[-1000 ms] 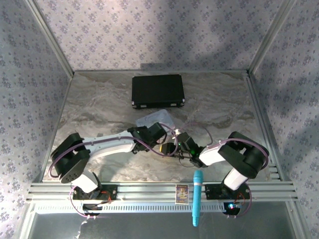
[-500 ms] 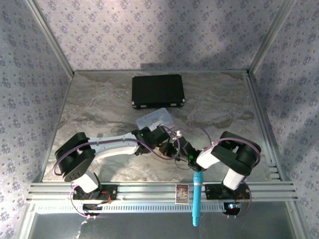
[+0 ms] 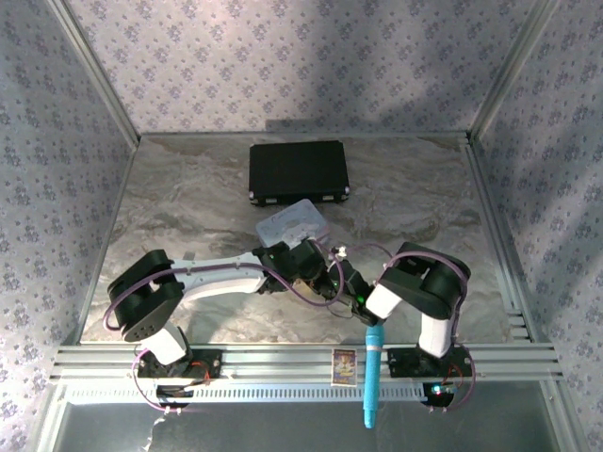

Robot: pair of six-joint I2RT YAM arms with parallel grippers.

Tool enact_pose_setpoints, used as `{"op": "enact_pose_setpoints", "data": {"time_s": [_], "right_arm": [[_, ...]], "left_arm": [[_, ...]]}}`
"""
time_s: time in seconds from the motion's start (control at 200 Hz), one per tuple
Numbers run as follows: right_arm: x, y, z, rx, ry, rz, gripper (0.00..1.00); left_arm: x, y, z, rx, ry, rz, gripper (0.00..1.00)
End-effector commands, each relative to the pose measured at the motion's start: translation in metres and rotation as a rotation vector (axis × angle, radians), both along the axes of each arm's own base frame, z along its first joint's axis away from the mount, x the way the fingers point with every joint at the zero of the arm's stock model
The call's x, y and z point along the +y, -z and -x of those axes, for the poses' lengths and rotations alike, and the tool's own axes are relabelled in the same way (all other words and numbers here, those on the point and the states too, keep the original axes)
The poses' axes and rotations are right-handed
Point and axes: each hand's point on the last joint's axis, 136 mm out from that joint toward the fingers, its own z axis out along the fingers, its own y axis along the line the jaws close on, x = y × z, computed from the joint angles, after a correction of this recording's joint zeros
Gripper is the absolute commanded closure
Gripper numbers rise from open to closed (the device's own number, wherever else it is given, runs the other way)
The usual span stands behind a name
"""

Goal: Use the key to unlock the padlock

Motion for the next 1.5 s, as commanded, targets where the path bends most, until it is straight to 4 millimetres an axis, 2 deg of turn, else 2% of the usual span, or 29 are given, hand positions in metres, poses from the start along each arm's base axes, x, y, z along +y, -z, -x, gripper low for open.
{"op": "enact_pose_setpoints", "data": {"time_s": [0.0,0.43,0.725,0.929,1.059,1.269,1.344,1.424,1.494], "right_arm": [[-0.006,-0.010,-0.019,0.004,0.081,-0.089,1.00],[-0.020,-0.027,-0.041,0.001,0.123,-0.167,1.00],[-0.031,-0.016,-0.059,0.058,0.144,-0.190,1.00],[-0.029,-0.016,-0.066,0.085,0.110,-0.204,1.00],[-0.027,0.004,-0.056,0.149,0.073,-0.151,1.00],[-0.052,0.045,-0.032,0.277,0.042,-0.059,1.00],[-0.062,0.052,-0.025,0.304,0.020,-0.016,0.99],[-0.070,0.059,-0.016,0.338,-0.019,0.066,0.99],[-0.079,0.061,-0.006,0.373,-0.068,0.147,0.98]], "left_arm": [[0.019,0.055,0.042,0.243,0.064,-0.105,0.76],[0.020,0.058,0.045,0.258,0.077,-0.131,0.76],[0.017,0.059,0.049,0.266,0.093,-0.136,0.76],[0.012,0.060,0.052,0.264,0.111,-0.138,0.76],[0.015,0.057,0.046,0.232,0.083,-0.153,0.75],[0.017,0.043,0.029,0.162,0.011,-0.140,0.73],[0.014,0.034,0.021,0.113,-0.016,-0.128,0.69],[0.013,0.025,0.010,0.058,-0.064,-0.121,0.59],[0.011,0.020,0.003,0.032,-0.099,-0.104,0.34]]}}
